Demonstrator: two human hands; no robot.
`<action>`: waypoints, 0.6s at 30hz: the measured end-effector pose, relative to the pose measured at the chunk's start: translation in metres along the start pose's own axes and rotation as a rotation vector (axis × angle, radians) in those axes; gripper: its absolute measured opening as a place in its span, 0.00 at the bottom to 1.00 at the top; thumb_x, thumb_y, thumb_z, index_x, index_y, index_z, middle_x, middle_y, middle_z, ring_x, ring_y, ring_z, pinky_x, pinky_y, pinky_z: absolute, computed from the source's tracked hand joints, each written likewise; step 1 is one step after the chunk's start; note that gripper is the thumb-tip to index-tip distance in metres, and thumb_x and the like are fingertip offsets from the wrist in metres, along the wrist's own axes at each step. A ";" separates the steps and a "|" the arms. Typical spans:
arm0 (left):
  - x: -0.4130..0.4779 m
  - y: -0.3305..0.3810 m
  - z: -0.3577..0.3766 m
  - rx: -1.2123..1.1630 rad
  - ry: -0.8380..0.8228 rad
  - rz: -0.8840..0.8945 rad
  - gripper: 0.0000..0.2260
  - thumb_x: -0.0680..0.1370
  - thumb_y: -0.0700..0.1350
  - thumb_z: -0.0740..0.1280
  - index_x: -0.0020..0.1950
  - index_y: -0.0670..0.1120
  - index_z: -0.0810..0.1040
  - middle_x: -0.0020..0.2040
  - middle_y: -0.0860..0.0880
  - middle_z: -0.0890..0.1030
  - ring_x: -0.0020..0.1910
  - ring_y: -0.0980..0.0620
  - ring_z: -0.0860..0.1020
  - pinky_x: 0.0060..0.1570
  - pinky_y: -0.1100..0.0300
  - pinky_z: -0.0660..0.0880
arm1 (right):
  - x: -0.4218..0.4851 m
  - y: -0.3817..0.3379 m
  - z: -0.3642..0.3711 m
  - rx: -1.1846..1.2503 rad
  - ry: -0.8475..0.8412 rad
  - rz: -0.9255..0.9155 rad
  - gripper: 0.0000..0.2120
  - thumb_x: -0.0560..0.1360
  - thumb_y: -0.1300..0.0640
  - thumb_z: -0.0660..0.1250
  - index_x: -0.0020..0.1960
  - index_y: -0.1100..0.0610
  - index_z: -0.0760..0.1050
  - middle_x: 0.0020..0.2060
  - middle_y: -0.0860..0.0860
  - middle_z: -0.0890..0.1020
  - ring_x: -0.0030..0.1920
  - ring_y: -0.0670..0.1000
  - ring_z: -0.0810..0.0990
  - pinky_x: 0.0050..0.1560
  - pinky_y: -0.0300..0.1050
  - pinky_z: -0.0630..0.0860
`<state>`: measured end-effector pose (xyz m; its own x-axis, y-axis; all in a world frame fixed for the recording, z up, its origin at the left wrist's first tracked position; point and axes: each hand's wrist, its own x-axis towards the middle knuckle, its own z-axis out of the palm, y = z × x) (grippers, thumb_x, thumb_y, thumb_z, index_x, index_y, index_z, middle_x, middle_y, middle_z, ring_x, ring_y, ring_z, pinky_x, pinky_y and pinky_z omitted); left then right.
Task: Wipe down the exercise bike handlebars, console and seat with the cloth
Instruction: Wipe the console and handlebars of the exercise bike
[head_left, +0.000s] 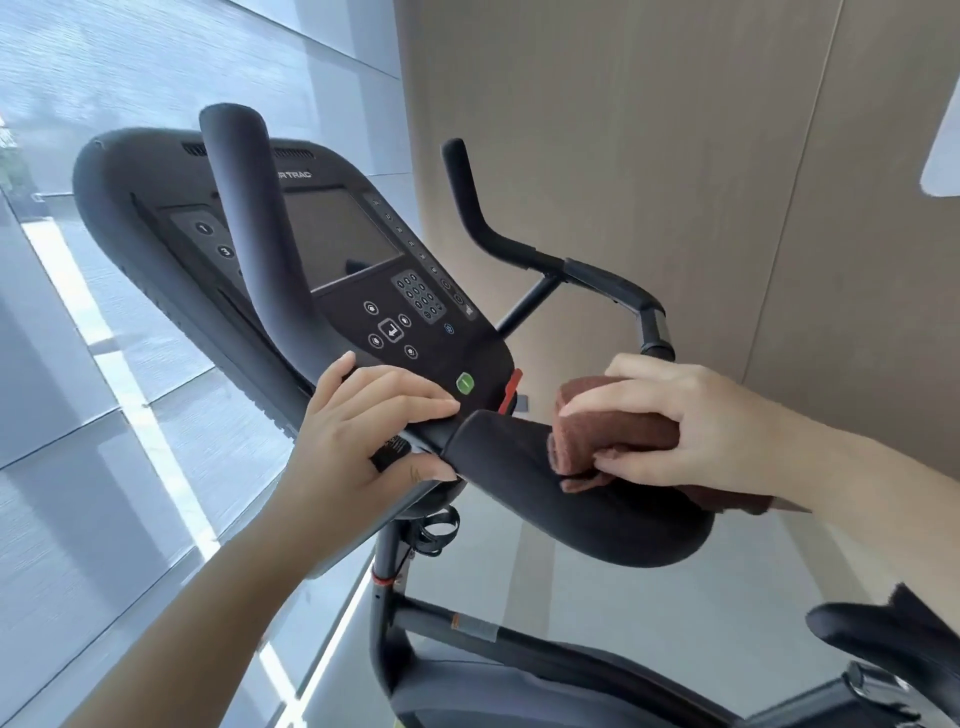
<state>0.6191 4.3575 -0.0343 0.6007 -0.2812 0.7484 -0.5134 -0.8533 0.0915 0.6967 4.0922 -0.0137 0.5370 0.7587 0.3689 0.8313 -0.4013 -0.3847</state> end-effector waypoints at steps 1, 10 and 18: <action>-0.001 0.002 -0.001 -0.002 -0.008 -0.021 0.20 0.71 0.59 0.63 0.50 0.46 0.80 0.51 0.55 0.77 0.53 0.56 0.72 0.67 0.52 0.52 | -0.011 0.011 -0.005 -0.001 -0.013 0.027 0.16 0.68 0.47 0.68 0.53 0.33 0.74 0.44 0.39 0.73 0.45 0.41 0.75 0.43 0.29 0.67; -0.002 0.046 -0.004 0.032 -0.018 -0.253 0.23 0.64 0.56 0.67 0.53 0.44 0.79 0.54 0.50 0.78 0.57 0.55 0.72 0.62 0.44 0.65 | 0.032 -0.020 0.016 0.070 0.092 -0.234 0.17 0.69 0.44 0.68 0.57 0.39 0.74 0.48 0.46 0.75 0.48 0.45 0.77 0.53 0.43 0.74; -0.009 0.084 0.009 0.256 0.065 -0.413 0.24 0.64 0.44 0.76 0.59 0.42 0.77 0.57 0.53 0.75 0.57 0.53 0.73 0.57 0.54 0.68 | -0.015 0.030 -0.006 -0.001 0.011 -0.348 0.18 0.67 0.42 0.65 0.57 0.42 0.76 0.49 0.48 0.77 0.46 0.50 0.79 0.49 0.48 0.75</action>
<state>0.5760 4.2842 -0.0398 0.6784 0.1248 0.7240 -0.0683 -0.9705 0.2312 0.7139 4.0653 -0.0255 0.2225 0.8448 0.4866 0.9650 -0.1198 -0.2334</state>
